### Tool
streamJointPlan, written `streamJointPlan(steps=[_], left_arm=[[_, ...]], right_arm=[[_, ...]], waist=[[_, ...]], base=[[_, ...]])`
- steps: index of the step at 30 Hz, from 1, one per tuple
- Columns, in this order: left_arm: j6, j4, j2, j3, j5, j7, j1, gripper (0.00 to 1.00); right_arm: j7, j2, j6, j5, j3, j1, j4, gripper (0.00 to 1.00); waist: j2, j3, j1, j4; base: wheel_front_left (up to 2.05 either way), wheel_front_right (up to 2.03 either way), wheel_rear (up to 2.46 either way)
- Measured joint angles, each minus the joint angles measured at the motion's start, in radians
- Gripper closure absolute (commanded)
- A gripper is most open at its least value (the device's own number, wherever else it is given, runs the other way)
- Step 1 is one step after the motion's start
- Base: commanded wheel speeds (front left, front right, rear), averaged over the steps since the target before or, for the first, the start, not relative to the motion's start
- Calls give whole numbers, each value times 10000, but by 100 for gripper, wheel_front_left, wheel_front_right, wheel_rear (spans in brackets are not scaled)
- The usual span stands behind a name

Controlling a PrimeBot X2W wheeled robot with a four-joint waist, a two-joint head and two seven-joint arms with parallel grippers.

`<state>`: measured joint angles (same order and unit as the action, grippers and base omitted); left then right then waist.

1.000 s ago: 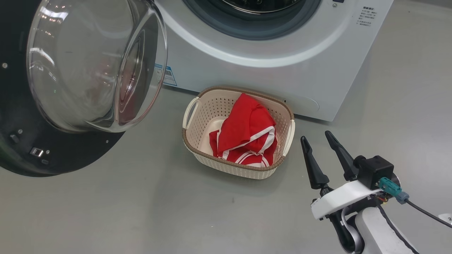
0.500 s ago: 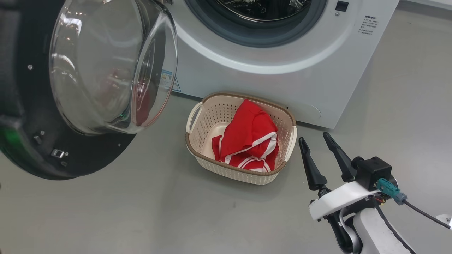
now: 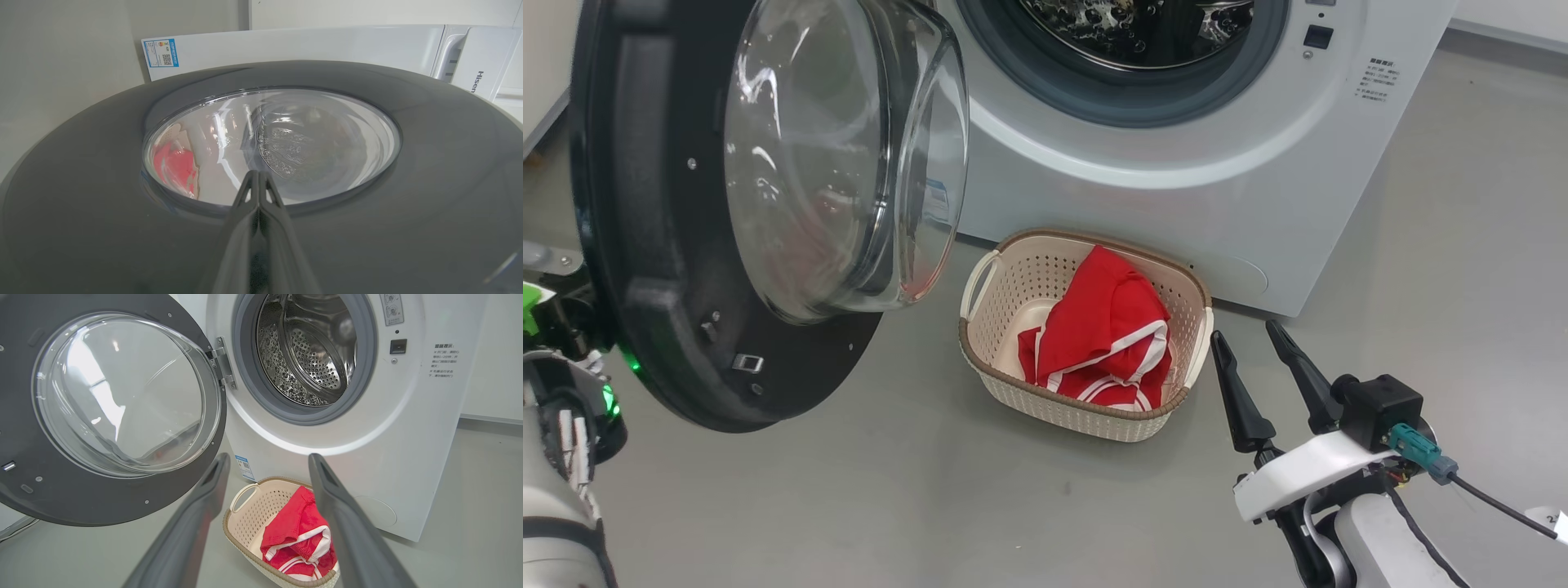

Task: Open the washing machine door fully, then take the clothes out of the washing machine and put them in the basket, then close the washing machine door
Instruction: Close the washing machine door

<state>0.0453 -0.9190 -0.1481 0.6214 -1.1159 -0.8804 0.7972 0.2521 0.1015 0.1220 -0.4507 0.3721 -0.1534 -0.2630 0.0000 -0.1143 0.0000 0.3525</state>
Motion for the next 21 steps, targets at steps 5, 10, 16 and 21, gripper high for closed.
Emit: streamJointPlan(steps=[5,10,16,21], left_arm=[[128,366,443,-280,0,-288,-225,100],[128,738,740,-410,0,-343,-445,100],[127,1216,807,-569,115,-428,-848,100],[67,1486,830,-566,138,-428,-1085,100]], right_arm=[[0,-44,0,-12,27,9,0,0],[0,-59,0,-12,102,106,-15,0],[0,-84,0,-67,153,215,-44,0],[0,-94,0,-67,161,219,-44,0]], waist=[[0,113,0,38],[0,202,0,52],[0,303,0,34],[0,353,0,11]], base=[[0,0,0],[0,0,0],[0,0,0],[0,0,0]])
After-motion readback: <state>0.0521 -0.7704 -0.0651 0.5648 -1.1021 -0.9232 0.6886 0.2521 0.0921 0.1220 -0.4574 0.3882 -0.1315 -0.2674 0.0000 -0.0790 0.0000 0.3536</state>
